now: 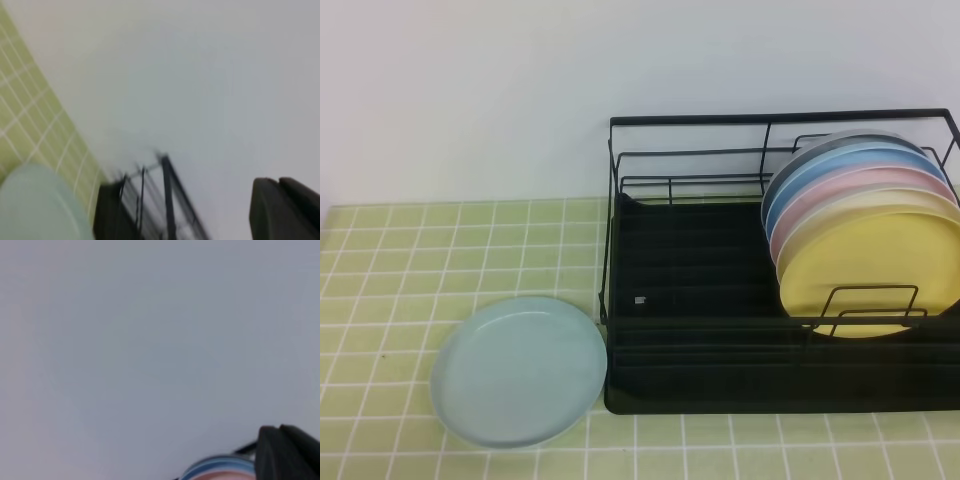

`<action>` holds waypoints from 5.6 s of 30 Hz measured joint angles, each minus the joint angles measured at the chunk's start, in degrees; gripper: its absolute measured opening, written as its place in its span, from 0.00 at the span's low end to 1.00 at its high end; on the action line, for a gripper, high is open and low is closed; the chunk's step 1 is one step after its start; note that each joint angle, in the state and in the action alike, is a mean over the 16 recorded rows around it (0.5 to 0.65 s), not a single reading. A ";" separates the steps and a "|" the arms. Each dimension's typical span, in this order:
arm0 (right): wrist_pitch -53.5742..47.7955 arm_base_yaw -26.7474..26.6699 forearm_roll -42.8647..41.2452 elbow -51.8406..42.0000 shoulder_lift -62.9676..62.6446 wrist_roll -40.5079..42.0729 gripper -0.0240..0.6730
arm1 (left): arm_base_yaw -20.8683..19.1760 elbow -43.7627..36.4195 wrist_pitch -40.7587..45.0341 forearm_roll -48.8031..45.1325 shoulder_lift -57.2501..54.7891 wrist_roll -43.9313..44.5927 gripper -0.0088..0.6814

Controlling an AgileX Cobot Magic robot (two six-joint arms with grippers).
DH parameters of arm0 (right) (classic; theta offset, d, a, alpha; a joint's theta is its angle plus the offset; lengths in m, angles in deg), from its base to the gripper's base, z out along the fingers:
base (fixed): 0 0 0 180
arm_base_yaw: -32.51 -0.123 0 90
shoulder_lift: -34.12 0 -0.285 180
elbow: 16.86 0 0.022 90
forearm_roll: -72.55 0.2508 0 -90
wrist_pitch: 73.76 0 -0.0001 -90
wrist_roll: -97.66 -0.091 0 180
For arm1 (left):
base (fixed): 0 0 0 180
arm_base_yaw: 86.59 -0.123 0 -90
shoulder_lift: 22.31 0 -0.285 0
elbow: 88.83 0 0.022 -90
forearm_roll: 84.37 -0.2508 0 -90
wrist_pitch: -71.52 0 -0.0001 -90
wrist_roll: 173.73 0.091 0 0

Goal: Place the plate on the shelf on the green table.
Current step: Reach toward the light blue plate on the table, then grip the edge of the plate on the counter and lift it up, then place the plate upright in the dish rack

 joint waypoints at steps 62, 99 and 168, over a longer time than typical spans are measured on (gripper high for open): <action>-60.55 0.00 -4.99 29.92 34.21 21.38 0.03 | -12.39 52.49 38.17 -32.52 -97.50 24.51 0.46; -61.35 0.00 -4.25 29.92 34.21 21.38 0.03 | -12.49 52.61 31.41 -19.55 -102.16 37.33 0.01; -48.00 0.00 46.69 34.21 57.46 55.16 0.60 | 23.41 52.55 23.64 -6.75 -70.25 38.80 0.01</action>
